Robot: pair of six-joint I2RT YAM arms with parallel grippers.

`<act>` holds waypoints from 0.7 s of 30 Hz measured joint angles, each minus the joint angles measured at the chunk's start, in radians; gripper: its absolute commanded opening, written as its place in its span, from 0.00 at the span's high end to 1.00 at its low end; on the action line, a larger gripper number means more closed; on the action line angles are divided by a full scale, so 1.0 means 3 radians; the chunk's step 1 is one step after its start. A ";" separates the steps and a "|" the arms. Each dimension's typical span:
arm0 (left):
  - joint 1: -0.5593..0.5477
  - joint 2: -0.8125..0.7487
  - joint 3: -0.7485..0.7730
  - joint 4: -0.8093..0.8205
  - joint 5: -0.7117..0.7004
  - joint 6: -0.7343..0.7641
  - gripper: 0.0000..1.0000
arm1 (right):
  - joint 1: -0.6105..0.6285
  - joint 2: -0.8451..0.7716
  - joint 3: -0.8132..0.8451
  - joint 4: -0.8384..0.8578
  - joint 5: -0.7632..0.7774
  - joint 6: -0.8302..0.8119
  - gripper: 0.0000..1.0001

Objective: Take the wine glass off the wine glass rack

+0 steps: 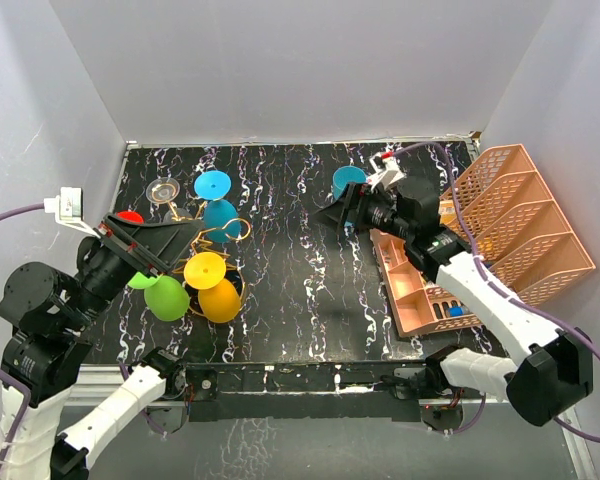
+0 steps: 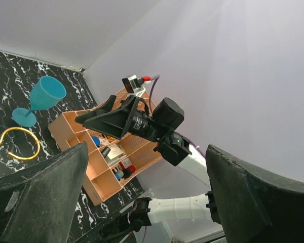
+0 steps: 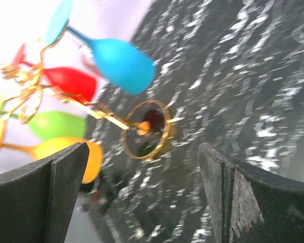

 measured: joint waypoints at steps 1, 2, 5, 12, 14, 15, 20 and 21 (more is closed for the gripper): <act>0.0000 -0.0011 0.0000 -0.0023 -0.0015 0.0003 0.03 | 0.0001 -0.0018 -0.0134 0.0201 -0.0163 0.0181 0.02; 0.0000 -0.0023 0.0000 -0.0043 -0.0033 0.0006 0.03 | 0.0005 0.0005 -0.0226 0.0395 -0.0348 0.0399 0.02; 0.0000 -0.0039 0.0000 -0.0072 -0.0066 0.0015 0.03 | 0.0092 0.0120 -0.0276 0.0706 -0.0622 0.0767 0.01; 0.0000 -0.0039 -0.0001 -0.0100 -0.0084 0.0028 0.03 | 0.0956 0.0211 -0.0263 0.1091 -0.0577 0.1287 0.02; 0.0000 -0.0039 -0.0001 -0.0113 -0.0099 0.0028 0.03 | 0.1188 0.0225 -0.0209 0.1095 -0.0476 0.1342 0.04; 0.0000 -0.0039 -0.0001 -0.0122 -0.0106 0.0028 0.03 | 0.1280 0.0240 -0.0161 0.1091 -0.0409 0.1354 0.04; 0.0000 -0.0039 -0.0001 -0.0172 -0.0132 0.0028 0.03 | 0.1564 0.0397 0.0140 0.1067 -0.0103 0.1305 0.11; 0.0000 -0.0039 -0.0001 -0.0179 -0.0135 0.0028 0.03 | 0.1609 0.0439 0.0210 0.1031 -0.0045 0.1274 0.13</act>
